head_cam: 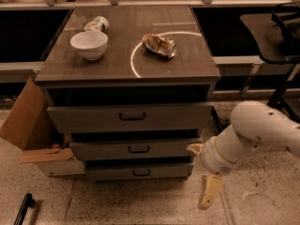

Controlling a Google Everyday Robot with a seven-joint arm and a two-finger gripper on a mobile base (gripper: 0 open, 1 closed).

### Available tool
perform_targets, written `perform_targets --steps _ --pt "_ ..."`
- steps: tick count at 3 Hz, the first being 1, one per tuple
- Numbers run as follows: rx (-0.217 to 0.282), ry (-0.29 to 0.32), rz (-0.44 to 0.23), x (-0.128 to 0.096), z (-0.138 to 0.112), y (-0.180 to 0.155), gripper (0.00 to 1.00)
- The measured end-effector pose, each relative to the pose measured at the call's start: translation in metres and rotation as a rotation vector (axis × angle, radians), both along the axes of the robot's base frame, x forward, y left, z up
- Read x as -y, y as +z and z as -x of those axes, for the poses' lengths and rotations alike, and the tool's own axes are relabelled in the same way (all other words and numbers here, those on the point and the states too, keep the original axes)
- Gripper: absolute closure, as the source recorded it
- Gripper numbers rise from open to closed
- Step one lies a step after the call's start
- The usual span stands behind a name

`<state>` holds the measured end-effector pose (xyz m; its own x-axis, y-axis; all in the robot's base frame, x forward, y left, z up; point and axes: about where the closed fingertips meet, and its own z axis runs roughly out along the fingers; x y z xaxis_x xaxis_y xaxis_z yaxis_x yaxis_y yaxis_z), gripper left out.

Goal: Open bottom drawer

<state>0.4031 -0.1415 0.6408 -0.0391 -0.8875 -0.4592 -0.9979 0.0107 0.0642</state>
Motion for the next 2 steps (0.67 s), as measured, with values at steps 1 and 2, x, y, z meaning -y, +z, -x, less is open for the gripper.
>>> perform_targets --steps 1,2 --pt "-0.032 0.017 -0.002 -0.014 0.003 -0.066 0.00" --pt "-0.071 -0.019 -0.065 -0.030 0.002 -0.131 0.00"
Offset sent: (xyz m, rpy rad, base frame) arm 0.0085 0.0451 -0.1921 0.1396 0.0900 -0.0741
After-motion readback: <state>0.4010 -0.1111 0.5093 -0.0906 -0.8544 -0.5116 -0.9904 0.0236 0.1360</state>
